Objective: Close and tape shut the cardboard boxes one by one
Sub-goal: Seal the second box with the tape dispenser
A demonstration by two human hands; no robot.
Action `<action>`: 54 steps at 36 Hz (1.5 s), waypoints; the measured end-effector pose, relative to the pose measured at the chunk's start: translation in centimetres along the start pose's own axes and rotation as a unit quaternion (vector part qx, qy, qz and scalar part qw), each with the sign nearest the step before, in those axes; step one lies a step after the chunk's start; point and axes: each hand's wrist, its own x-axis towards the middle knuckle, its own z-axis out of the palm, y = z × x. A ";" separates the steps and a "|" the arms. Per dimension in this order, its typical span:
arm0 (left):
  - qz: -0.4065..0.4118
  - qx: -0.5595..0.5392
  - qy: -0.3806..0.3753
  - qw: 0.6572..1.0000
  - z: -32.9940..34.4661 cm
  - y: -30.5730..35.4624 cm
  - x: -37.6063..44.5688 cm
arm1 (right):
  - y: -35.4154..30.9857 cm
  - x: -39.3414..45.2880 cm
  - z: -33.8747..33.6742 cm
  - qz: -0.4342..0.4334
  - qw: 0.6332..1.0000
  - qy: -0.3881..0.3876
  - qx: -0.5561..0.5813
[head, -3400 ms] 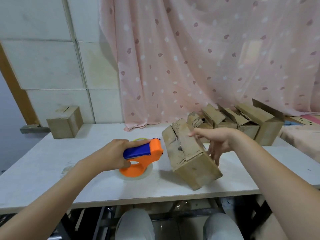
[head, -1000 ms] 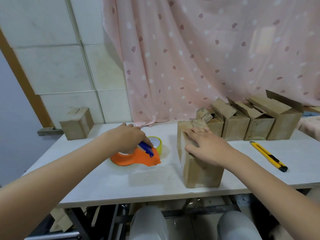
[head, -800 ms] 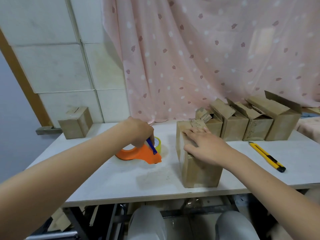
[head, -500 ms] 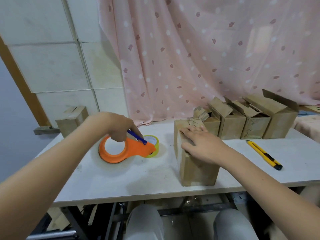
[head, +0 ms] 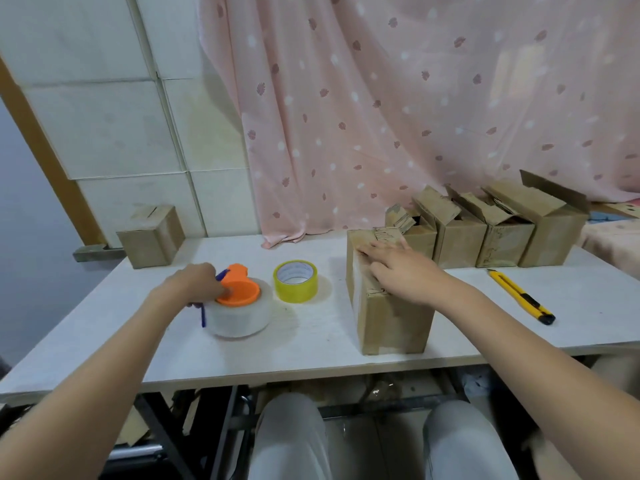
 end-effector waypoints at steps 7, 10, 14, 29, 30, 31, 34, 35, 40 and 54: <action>-0.035 0.025 0.008 0.999 1.7 0.4 -0.9 | 0.3 -0.1 0.1 0.004 0.999 0.020 0.036; -0.066 0.071 0.045 0.994 1.5 1.3 -2.0 | 0.5 -0.2 -0.1 0.010 0.995 0.038 0.086; 0.026 0.001 0.160 0.987 0.9 7.2 -5.5 | 0.5 -0.1 -0.7 0.027 0.984 0.110 0.137; 0.147 -0.319 0.052 0.935 3.2 21.5 -8.0 | 3.7 3.2 -1.9 0.238 0.935 0.079 0.251; 0.142 -0.336 0.054 0.930 3.5 21.4 -7.9 | 3.9 3.3 -1.9 0.246 0.933 0.078 0.250; 0.139 -0.359 0.049 0.922 3.6 21.3 -8.0 | 4.0 3.4 -1.9 0.250 0.932 0.078 0.249; 0.129 -0.420 -0.007 0.898 3.7 20.8 -7.9 | 4.3 3.8 -2.5 0.255 0.926 0.055 0.272; 0.122 -0.429 -0.042 0.894 3.6 20.6 -8.0 | 4.5 3.9 -2.8 0.257 0.924 0.041 0.282; 0.088 -0.442 -0.185 0.873 2.9 19.7 -8.0 | 5.1 4.2 -4.3 0.297 0.894 -0.021 0.334; 0.110 -0.469 -0.202 0.853 -0.7 17.0 -8.9 | 1.3 5.4 -7.0 0.329 0.863 -0.091 0.371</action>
